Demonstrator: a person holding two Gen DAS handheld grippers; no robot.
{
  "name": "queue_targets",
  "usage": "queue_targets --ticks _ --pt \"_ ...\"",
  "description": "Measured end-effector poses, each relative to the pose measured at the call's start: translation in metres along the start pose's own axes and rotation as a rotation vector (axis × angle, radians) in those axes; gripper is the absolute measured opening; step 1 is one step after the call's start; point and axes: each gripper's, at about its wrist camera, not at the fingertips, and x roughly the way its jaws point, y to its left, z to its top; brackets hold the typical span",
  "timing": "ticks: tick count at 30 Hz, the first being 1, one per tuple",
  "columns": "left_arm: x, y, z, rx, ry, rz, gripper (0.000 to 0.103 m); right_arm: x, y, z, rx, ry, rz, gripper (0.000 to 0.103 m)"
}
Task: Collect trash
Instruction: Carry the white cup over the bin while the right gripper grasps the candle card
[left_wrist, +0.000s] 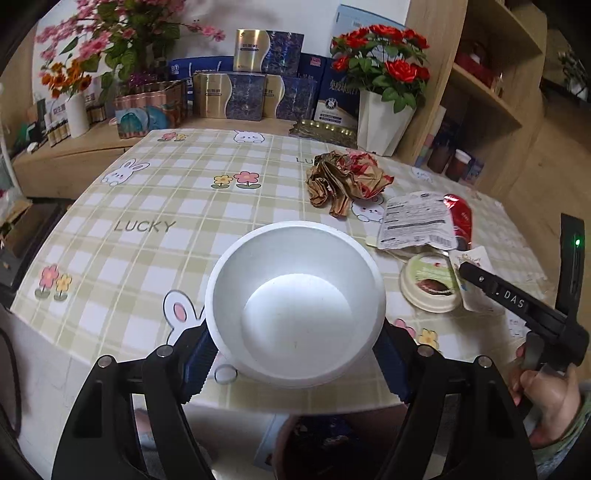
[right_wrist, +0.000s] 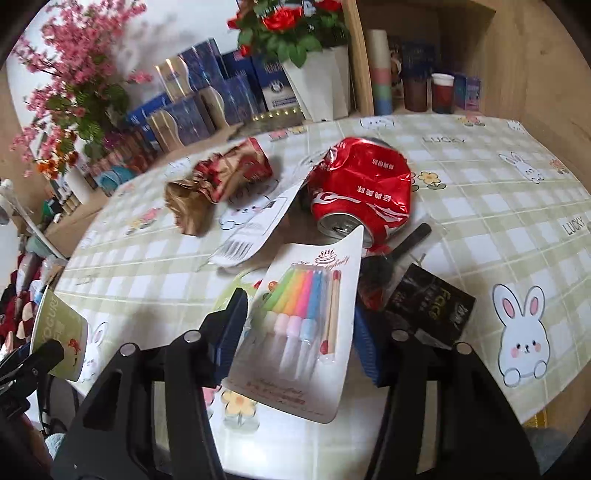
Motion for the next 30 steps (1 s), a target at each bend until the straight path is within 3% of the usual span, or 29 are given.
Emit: queue_targets --ticks 4,9,10,11,12,16,19,20,24,26,28,30 --pt "-0.023 0.000 -0.012 -0.048 0.010 -0.034 0.074 -0.024 -0.008 -0.007 0.025 -0.025 0.040 0.055" --pt "-0.050 -0.008 -0.026 -0.022 -0.018 -0.018 0.074 -0.058 -0.010 -0.014 0.004 -0.058 0.067 0.054" --pt "-0.054 -0.008 -0.028 -0.023 -0.021 -0.019 0.074 -0.062 -0.009 -0.016 0.002 -0.068 0.075 0.049" --pt "-0.058 -0.009 -0.030 -0.025 -0.024 -0.019 0.074 -0.067 -0.009 -0.018 -0.002 -0.072 0.082 0.029" --pt "-0.063 -0.010 -0.034 -0.026 -0.028 -0.019 0.074 -0.071 -0.008 -0.022 -0.007 -0.057 0.097 0.018" --pt "-0.074 -0.013 -0.046 -0.025 -0.038 -0.018 0.074 -0.076 -0.004 -0.041 -0.026 -0.015 0.129 0.019" --pt "-0.082 -0.013 -0.057 -0.040 -0.039 -0.022 0.074 -0.075 -0.004 -0.057 -0.023 0.019 0.169 0.005" --pt "-0.084 -0.012 -0.060 -0.043 -0.037 -0.021 0.074 -0.075 -0.004 -0.062 -0.019 0.032 0.178 0.005" --pt "-0.090 -0.011 -0.070 -0.054 -0.033 -0.015 0.074 -0.076 -0.010 -0.069 -0.018 0.032 0.099 0.006" --pt "-0.094 -0.011 -0.072 -0.058 -0.041 -0.011 0.074 -0.071 -0.013 -0.068 -0.036 0.049 0.042 0.017" --pt "-0.098 -0.012 -0.071 -0.057 -0.049 -0.013 0.074 -0.062 -0.017 -0.068 -0.090 0.045 -0.006 0.065" --pt "-0.099 -0.013 -0.071 -0.049 -0.056 -0.012 0.074 -0.053 -0.017 -0.068 -0.166 0.034 -0.048 0.065"
